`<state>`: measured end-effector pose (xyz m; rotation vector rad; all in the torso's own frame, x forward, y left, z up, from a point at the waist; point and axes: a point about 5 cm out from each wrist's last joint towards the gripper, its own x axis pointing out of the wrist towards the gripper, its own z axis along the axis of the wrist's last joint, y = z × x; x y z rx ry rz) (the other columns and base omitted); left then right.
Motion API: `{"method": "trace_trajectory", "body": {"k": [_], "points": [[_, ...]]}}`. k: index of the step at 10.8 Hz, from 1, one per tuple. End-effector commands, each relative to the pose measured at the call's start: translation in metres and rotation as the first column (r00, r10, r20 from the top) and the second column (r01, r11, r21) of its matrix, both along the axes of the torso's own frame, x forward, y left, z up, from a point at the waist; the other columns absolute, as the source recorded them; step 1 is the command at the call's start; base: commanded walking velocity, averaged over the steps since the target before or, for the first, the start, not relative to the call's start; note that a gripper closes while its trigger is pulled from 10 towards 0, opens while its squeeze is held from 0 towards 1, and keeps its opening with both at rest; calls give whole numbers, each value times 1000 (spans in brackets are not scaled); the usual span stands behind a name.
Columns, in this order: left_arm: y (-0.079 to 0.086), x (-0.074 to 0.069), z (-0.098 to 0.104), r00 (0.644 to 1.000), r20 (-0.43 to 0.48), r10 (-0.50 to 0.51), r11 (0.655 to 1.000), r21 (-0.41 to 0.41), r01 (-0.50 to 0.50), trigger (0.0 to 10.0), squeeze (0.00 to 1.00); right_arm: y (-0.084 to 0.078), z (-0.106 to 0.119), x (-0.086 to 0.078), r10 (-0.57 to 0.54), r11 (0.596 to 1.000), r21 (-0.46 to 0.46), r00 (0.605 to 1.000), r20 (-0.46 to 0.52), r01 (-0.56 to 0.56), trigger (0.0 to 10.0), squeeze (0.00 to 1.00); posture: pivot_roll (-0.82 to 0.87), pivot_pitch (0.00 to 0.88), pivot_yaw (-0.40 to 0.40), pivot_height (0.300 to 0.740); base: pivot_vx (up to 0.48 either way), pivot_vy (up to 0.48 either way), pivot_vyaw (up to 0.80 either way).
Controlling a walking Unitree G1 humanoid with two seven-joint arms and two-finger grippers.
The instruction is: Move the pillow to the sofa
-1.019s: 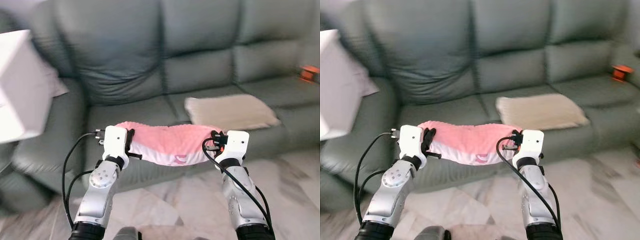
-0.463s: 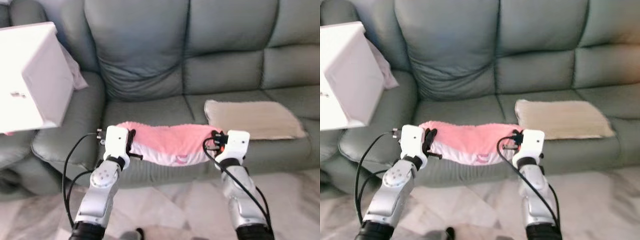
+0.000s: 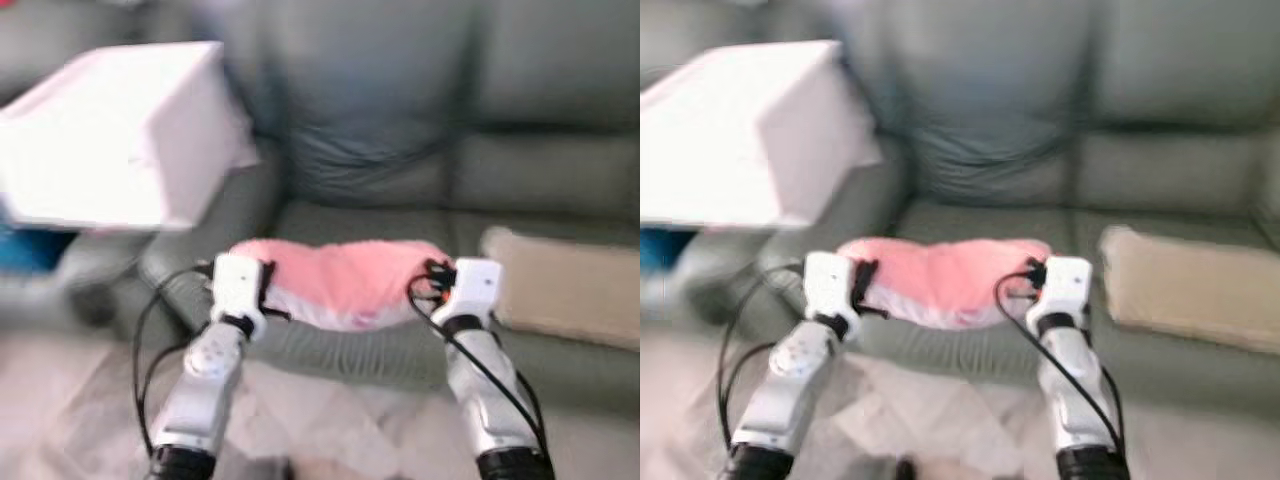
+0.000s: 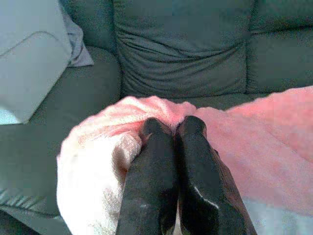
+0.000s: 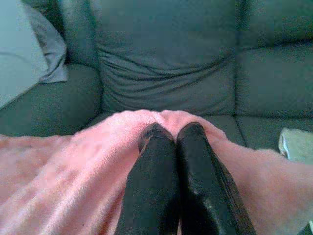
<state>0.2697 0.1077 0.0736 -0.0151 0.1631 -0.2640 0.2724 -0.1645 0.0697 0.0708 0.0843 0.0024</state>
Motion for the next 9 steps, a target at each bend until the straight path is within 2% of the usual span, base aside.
{"method": "trace_trajectory", "body": {"k": [1,4,6,9], "points": [[3,4,5,1000,24,-1,1000,7,1,10000,0,5,5,3,7,1000,20,1000,27,-7,10000,0,-5,0,20,740,0,0,0],[5,1,1,1000,11,-23,1000,-3,23,10000,0,-1,3,-1,-36,999,15,999,19,35,10000,0,-4,0,18,740,0,0,0],[-3,-3,0,997,19,-72,997,-3,72,10000,0,1,4,1,-31,999,25,999,21,31,10000,0,-4,0,18,740,0,0,-731],[-1,-3,1,998,22,-65,998,-12,65,10000,0,2,4,2,-27,999,29,999,16,27,10000,0,0,0,11,740,85,0,0]]}}
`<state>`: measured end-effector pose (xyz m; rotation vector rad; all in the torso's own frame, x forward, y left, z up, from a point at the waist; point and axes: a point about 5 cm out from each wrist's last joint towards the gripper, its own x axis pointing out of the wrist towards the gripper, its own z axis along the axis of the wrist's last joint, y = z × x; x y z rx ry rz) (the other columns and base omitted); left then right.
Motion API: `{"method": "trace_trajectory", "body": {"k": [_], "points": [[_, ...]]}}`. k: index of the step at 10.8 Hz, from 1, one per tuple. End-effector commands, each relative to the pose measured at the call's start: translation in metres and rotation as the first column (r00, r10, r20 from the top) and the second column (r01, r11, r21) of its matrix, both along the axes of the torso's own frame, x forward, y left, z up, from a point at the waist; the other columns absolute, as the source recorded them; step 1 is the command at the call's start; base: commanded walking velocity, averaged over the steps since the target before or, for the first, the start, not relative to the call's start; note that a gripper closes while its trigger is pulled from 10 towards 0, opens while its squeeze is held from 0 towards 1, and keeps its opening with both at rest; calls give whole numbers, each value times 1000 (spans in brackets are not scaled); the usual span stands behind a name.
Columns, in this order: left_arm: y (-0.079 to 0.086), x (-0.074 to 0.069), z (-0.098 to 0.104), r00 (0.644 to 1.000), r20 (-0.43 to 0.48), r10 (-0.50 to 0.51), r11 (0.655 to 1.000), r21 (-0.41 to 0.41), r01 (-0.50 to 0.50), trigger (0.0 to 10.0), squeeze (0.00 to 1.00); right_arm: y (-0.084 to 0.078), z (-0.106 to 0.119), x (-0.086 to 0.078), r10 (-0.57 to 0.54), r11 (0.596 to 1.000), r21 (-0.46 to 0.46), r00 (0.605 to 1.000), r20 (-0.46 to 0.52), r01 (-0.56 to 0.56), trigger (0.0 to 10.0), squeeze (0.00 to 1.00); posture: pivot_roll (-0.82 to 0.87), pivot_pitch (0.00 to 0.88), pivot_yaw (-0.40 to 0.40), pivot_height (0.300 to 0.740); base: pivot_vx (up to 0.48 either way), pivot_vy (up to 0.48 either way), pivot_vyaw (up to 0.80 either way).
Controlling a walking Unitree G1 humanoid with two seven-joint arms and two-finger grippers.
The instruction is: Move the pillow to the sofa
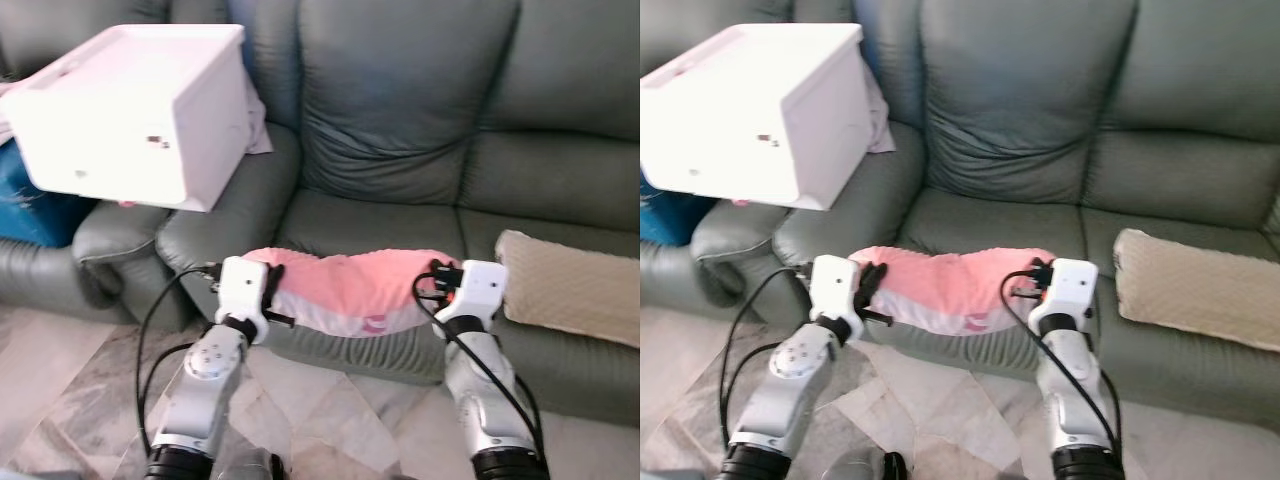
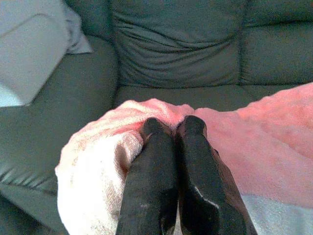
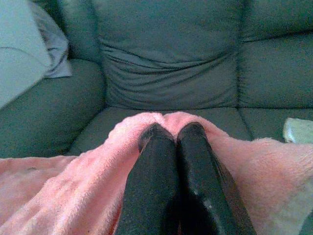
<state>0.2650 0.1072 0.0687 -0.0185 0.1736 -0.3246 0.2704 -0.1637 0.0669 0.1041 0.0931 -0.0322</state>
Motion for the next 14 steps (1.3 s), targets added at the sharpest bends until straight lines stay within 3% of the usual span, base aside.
{"method": "trace_trajectory", "body": {"k": [1,4,14], "points": [[-1,0,6,999,32,-6,1000,-9,7,10000,0,2,7,5,11,1000,-6,1000,29,-11,10000,0,0,0,11,740,266,0,0],[-2,2,8,999,37,-17,1000,-19,18,10000,0,3,7,6,14,1000,-5,1000,22,-14,10000,0,-1,0,12,740,301,0,-569],[-3,3,8,999,38,-21,999,-24,22,10000,0,3,5,6,20,1000,-5,1000,17,-20,10000,0,-3,0,15,740,313,0,0]]}}
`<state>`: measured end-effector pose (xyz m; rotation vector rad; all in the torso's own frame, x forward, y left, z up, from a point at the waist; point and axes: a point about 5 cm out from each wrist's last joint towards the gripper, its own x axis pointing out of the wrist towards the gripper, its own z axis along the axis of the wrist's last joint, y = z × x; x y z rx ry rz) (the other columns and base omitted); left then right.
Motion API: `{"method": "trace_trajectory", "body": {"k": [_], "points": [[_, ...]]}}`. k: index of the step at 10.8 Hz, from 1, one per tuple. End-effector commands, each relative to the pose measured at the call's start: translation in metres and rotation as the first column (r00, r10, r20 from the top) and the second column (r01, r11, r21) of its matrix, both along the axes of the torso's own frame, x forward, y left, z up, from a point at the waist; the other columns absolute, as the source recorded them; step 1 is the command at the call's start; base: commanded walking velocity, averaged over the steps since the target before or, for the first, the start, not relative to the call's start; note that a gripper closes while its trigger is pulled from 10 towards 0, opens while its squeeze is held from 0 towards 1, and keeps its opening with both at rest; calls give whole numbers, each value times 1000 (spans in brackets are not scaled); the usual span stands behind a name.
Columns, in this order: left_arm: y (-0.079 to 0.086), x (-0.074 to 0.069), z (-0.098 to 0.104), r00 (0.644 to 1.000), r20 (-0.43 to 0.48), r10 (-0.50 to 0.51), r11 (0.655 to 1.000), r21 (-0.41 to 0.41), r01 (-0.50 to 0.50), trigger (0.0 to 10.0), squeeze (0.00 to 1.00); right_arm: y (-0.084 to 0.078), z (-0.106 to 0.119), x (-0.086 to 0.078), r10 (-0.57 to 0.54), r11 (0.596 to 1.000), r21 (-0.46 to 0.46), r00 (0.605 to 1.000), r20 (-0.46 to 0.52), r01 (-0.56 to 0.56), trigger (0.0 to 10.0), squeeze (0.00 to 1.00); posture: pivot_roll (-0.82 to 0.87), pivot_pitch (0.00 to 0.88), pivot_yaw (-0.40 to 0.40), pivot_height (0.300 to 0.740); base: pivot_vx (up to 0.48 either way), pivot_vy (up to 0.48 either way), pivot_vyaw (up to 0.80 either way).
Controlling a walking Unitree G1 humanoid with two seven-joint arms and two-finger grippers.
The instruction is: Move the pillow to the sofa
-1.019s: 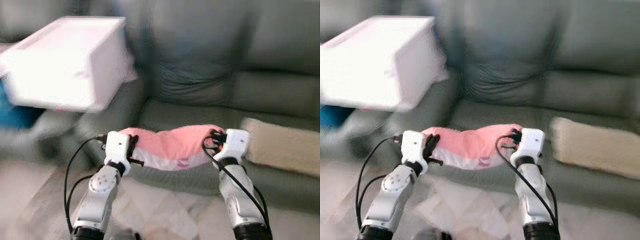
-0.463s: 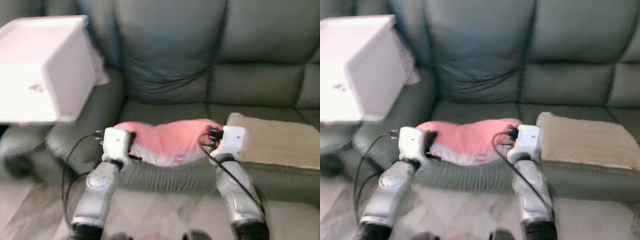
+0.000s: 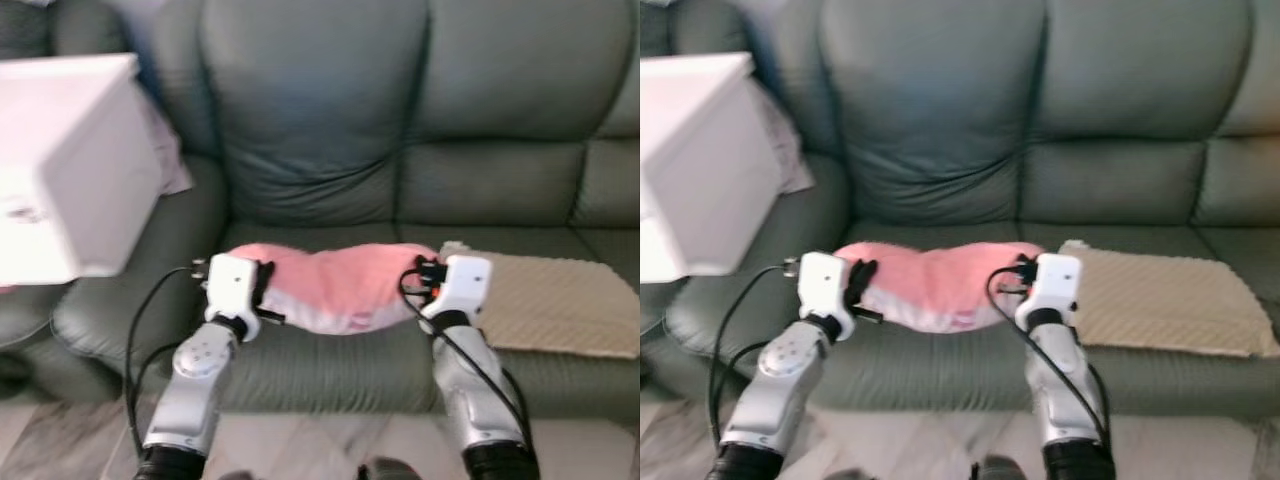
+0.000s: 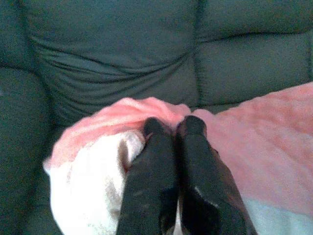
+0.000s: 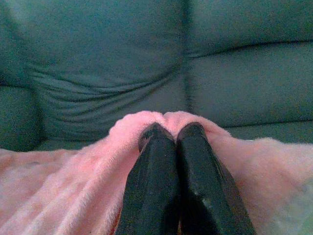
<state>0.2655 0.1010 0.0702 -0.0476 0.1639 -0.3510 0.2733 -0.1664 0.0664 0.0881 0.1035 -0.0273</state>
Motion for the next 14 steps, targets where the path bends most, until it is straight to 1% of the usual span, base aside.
{"method": "trace_trajectory", "body": {"k": [1,5,7,8,9,12,13,14], "points": [[3,2,6,1000,31,2,1000,10,-2,10000,0,6,5,2,19,1000,14,1000,23,-20,10000,0,-3,0,15,740,292,0,0],[5,3,5,1000,26,11,1000,17,-11,10000,0,6,1,1,26,1000,15,1000,6,-26,10000,0,-4,0,15,740,285,0,0],[8,4,5,999,28,40,999,22,-41,10000,0,8,1,1,41,999,25,999,8,-41,10000,0,-2,0,13,740,0,0,0],[9,5,5,998,29,50,999,22,-50,10000,0,10,3,1,66,998,9,998,22,-66,10000,0,0,0,12,740,0,0,0],[9,6,5,998,30,51,998,23,-51,10000,0,11,3,1,65,998,8,998,25,-65,10000,0,-1,0,11,740,0,0,663],[10,10,7,997,38,61,997,36,-63,10000,0,8,3,0,38,999,12,999,23,-38,10000,0,-2,0,9,740,0,0,0],[18,14,5,996,43,84,994,67,-87,10000,0,9,3,-2,34,999,11,999,22,-34,10000,0,-1,0,10,740,0,0,0],[29,17,3,993,44,106,989,97,-110,10000,0,12,0,-6,35,999,19,999,9,-35,10000,0,0,0,11,725,0,0,0]]}}
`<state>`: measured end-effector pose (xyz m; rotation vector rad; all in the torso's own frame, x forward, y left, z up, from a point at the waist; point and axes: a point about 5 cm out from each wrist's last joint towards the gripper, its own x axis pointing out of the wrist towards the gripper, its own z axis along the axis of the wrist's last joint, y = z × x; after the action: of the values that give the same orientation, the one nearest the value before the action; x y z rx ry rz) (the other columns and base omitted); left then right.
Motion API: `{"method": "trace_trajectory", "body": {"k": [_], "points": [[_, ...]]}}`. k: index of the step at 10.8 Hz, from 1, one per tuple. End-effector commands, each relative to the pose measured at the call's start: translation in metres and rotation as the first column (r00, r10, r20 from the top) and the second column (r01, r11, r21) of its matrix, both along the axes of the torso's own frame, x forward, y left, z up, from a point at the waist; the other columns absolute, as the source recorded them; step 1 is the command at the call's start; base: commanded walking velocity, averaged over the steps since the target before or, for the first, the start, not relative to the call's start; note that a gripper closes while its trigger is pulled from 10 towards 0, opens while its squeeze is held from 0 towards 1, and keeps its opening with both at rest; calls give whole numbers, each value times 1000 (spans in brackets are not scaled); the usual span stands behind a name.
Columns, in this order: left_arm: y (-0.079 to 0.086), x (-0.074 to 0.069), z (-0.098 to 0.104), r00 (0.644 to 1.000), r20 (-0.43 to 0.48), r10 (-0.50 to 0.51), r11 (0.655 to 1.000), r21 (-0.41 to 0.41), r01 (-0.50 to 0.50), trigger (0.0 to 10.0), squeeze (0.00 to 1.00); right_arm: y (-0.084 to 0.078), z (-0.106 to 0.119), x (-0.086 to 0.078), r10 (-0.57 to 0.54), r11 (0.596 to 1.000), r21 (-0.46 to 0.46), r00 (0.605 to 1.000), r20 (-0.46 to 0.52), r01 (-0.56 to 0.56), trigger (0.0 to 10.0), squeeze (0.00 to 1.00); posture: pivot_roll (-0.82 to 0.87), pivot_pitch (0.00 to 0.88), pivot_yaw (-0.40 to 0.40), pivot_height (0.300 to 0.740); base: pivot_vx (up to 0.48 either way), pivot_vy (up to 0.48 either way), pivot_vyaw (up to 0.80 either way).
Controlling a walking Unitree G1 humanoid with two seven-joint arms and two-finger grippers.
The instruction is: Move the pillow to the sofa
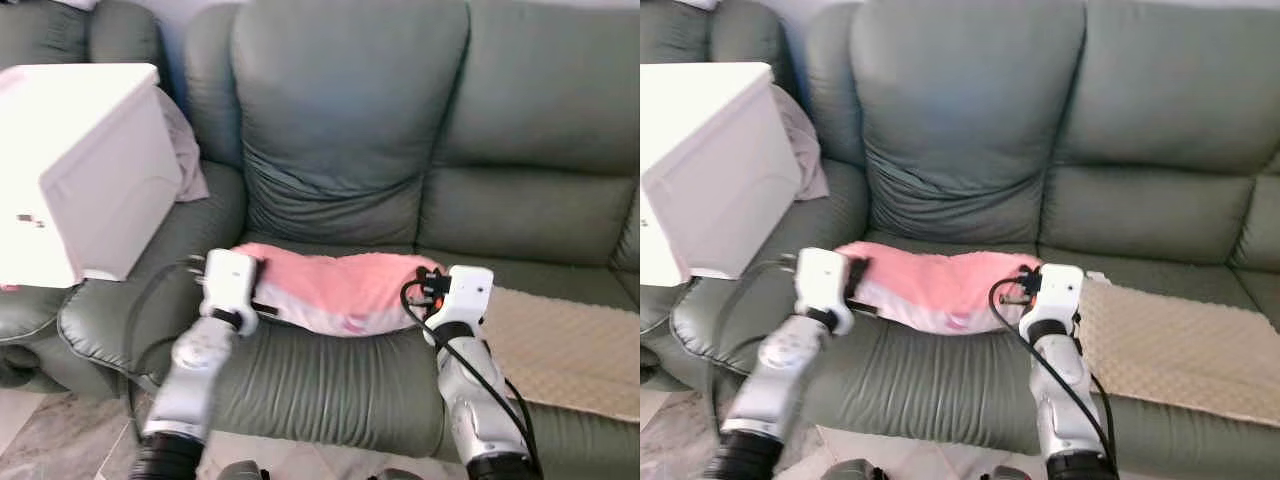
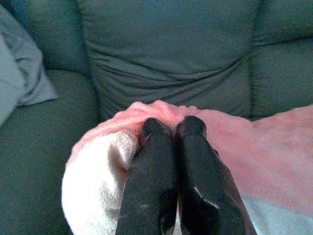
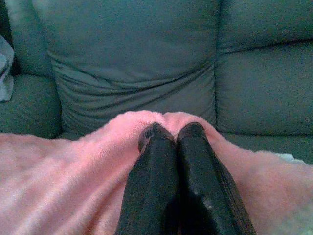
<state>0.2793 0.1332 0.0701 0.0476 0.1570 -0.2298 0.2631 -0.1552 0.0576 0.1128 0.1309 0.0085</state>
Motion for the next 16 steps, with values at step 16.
{"method": "trace_trajectory", "body": {"k": [16], "points": [[-4,17,19,993,114,21,1000,12,-23,10000,0,-3,13,11,-2,1000,-14,999,54,3,10000,0,1,0,37,636,15,0,0]]}}
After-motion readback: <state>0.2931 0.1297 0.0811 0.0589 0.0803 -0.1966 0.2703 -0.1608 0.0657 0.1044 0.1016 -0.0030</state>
